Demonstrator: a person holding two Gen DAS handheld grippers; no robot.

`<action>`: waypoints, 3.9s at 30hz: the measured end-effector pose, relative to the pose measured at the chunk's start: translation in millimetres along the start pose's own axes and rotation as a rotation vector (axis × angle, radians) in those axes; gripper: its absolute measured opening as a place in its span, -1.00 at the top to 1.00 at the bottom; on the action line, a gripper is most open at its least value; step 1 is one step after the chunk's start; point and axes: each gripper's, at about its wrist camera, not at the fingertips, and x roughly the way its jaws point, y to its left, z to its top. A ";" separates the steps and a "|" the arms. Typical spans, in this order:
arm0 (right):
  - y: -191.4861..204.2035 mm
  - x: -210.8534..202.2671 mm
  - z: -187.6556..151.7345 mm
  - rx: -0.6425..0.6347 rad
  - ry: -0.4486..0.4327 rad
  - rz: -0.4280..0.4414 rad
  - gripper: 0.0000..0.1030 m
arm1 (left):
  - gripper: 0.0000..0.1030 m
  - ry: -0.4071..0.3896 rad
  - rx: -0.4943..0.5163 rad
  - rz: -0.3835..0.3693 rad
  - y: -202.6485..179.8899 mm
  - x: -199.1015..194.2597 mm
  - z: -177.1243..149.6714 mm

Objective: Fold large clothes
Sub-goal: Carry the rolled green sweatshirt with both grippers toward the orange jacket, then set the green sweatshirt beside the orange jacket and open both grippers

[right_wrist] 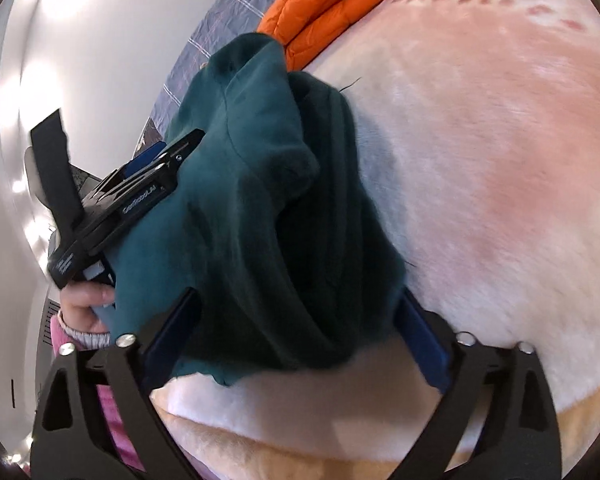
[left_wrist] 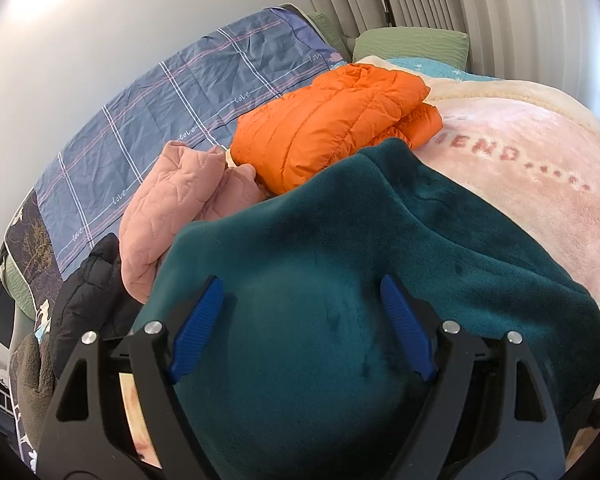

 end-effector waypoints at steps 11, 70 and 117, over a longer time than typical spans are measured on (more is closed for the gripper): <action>-15.8 -5.3 1.0 0.043 -0.021 0.078 -0.11 | -0.60 -0.010 -0.031 -0.022 5.2 -1.2 -1.3; -159.7 -129.2 241.6 0.079 -0.592 -0.404 0.10 | -0.50 -0.118 -0.557 -0.640 -49.3 155.9 300.9; 49.3 -200.1 -30.6 -0.241 -0.772 -0.860 -0.71 | -0.96 -0.454 -0.153 -0.315 -84.4 -149.2 -2.4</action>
